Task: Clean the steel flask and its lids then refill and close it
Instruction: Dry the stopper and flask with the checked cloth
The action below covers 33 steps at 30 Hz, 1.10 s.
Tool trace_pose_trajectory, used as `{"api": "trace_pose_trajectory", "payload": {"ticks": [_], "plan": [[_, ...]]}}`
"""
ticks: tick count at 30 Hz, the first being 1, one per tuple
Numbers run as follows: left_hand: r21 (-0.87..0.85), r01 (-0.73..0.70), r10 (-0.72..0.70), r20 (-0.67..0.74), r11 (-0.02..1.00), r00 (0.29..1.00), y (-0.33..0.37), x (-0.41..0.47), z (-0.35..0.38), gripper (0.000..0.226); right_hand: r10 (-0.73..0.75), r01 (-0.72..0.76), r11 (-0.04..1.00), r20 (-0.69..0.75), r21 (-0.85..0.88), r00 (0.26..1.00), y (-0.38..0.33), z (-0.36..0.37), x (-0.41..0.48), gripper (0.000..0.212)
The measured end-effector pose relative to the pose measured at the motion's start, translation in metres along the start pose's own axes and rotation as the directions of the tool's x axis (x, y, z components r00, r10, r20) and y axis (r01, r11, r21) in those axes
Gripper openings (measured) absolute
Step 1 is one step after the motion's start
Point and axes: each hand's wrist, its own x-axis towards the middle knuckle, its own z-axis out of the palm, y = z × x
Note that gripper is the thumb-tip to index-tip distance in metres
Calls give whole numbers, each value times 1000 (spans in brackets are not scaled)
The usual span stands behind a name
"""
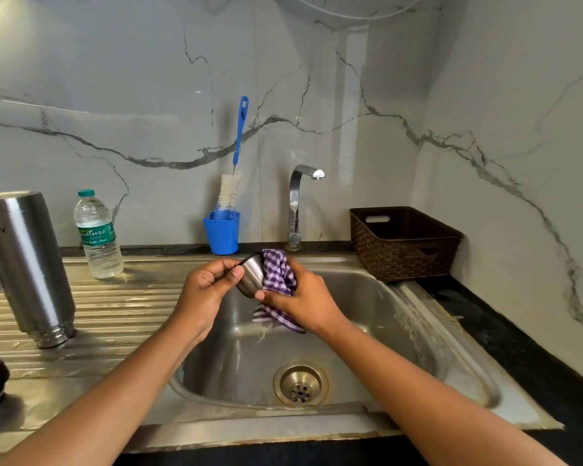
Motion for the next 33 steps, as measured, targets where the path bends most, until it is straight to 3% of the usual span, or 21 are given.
{"api": "trace_pose_trajectory", "payload": {"ticks": [2, 4, 6, 7, 8, 9, 11, 13, 17, 19, 20, 24, 28, 30, 32, 33], "plan": [[22, 14, -14, -1, 1000, 1000, -1, -2, 2, 17, -172, 156, 960, -53, -232, 984, 3, 2, -3, 70], [16, 28, -28, -16, 999, 999, -2, -4, 4, 18, -359, 290, 843, -73, -453, 931, 2, 10, -5, 70], [-12, 33, -33, -32, 999, 999, -3, -4, 4, 17, -355, 269, 832, -91, -485, 931, 0, 17, -5, 70], [-44, 40, -41, -28, 998, 999, -2, -5, 4, 14, -252, 194, 901, -102, -388, 962, 0, 15, -4, 70], [-93, 47, -48, -11, 995, 999, -2, -5, 4, 7, -85, 70, 979, -68, -189, 994, -1, 11, -2, 69], [-140, 51, -49, 18, 989, 999, 0, -6, 4, 10, 72, -73, 994, 22, 81, 997, 0, 6, -1, 66], [-142, 53, -43, 77, 988, 996, 0, -6, 5, 27, 170, -227, 865, 165, 448, 972, 6, -1, -1, 67], [-100, 29, -18, 104, 995, 994, 0, -7, 8, 11, 150, -202, 844, 142, 498, 978, 9, 3, -2, 72], [-124, 48, -31, 133, 991, 991, 1, -9, 7, 23, 96, -59, 948, -102, 313, 990, 4, 17, -3, 69], [-129, 72, -55, 135, 989, 989, 5, -8, 7, 8, 8, 10, 993, -145, 122, 989, 5, 15, -1, 78], [-82, 57, -47, 111, 995, 993, 5, -7, 6, 13, -50, 48, 999, -156, -14, 987, 7, 13, 1, 80], [118, 35, -45, 87, 992, 995, 6, -4, 4, 16, -253, 180, 908, -154, -378, 955, 11, 7, 0, 79], [126, 64, -85, 169, 990, 982, 8, -3, 3, 21, -490, 333, 693, -79, -639, 868, 21, 8, -1, 73], [118, 50, -70, 171, 992, 983, 9, -3, 3, 23, -531, 352, 649, -70, -674, 844, 23, 9, 0, 72], [127, 26, -47, 168, 992, 985, 8, -4, 2, 24, -387, 292, 825, -106, -484, 916, 19, 8, 1, 73], [136, 10, -34, 174, 991, 984, 7, -4, 1, 26, -202, 179, 956, -77, -231, 976, 15, 6, 0, 74]]}}
